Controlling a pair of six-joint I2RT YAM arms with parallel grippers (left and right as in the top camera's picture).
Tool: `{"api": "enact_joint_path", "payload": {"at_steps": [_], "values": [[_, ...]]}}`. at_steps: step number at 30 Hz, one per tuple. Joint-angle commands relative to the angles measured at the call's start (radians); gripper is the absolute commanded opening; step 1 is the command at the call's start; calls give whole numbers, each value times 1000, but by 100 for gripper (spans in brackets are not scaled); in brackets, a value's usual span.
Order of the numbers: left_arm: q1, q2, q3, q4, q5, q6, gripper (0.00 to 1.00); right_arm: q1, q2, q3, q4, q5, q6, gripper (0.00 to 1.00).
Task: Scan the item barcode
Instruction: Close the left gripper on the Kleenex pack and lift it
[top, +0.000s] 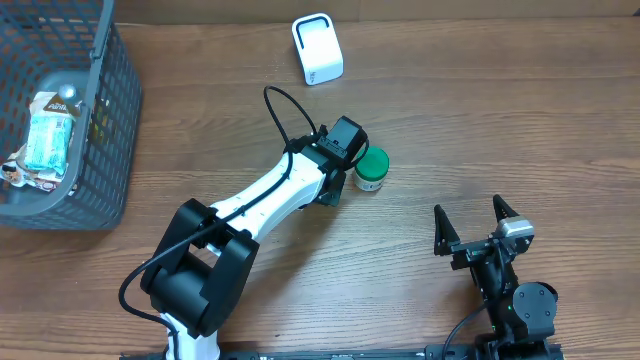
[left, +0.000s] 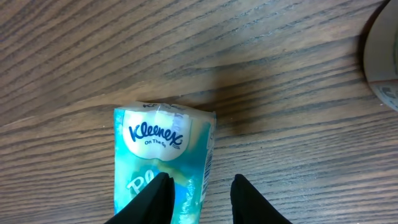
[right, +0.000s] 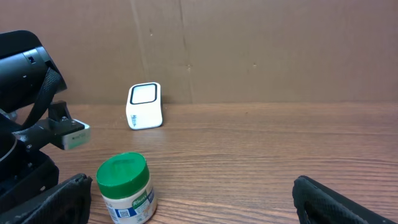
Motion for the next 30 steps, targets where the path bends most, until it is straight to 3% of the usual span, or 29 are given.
{"api": "enact_joint_path", "payload": {"at_steps": [1,14,30], "values": [[2,16,14,3,-23,18,34,5,-9,-11,3,13,-1,100],[5,21,10,5,-37,14,38,5,-9,-11,3,13,-1,100],[7,124,5,24,-44,14,33,5,-9,-11,3,13,-1,100]]}}
